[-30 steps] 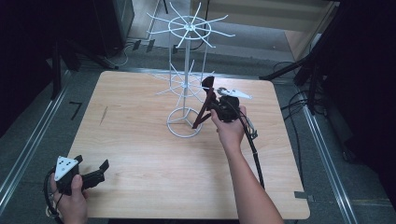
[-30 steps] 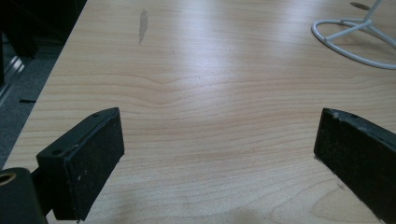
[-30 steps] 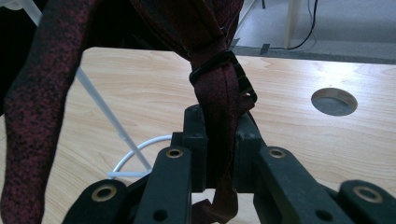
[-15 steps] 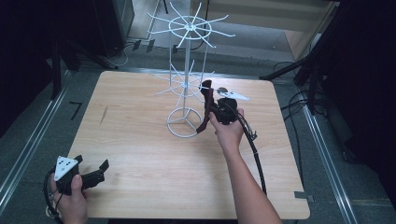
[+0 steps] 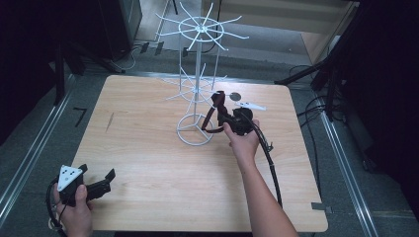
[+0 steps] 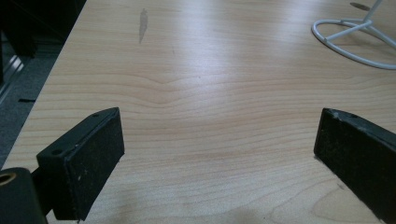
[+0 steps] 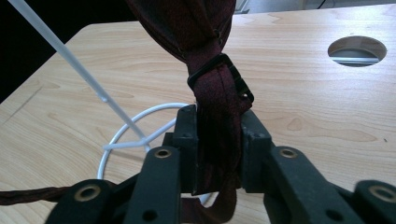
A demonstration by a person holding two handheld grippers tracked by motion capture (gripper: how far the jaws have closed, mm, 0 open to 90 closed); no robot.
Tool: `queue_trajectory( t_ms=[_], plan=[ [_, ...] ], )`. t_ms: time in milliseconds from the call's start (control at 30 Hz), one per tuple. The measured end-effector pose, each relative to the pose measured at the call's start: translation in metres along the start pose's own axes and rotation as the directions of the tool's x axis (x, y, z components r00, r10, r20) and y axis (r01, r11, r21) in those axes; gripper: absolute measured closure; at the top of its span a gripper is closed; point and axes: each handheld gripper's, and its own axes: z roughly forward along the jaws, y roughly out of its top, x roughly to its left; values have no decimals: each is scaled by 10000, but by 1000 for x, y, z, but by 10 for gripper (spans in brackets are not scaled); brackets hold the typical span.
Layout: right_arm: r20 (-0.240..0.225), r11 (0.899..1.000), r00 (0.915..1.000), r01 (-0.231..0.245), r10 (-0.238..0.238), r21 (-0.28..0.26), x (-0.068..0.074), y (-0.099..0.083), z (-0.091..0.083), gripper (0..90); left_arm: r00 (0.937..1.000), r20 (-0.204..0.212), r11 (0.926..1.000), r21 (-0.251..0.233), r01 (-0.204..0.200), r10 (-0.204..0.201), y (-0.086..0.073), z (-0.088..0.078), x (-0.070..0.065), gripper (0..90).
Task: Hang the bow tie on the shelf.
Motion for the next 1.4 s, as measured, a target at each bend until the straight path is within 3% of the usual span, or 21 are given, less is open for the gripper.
queue_trajectory(
  t_ms=[133, 333, 900, 1400],
  plan=[
    [-36, 9991, 9997, 247, -246, 348, 1, -1, -2, 671, 10000, 5, 10000, 1, -1, 1, 0, 0, 0, 20],
    [115, 9993, 9998, 157, -161, 338, -1, -1, -4, 602, 10000, 9, 10000, -5, 24, -24, 0, 0, 0, 20],
    [-31, 9989, 9992, 395, -394, 254, -3, -3, -11, 538, 10000, 13, 10000, 4, 10, -10, 0, 0, 0, 20],
    [357, 9972, 9972, 672, -660, -317, -12, -7, -44, 494, 10000, -4, 10000, 36, -53, 53, 0, 0, 0, 21]
  ],
)
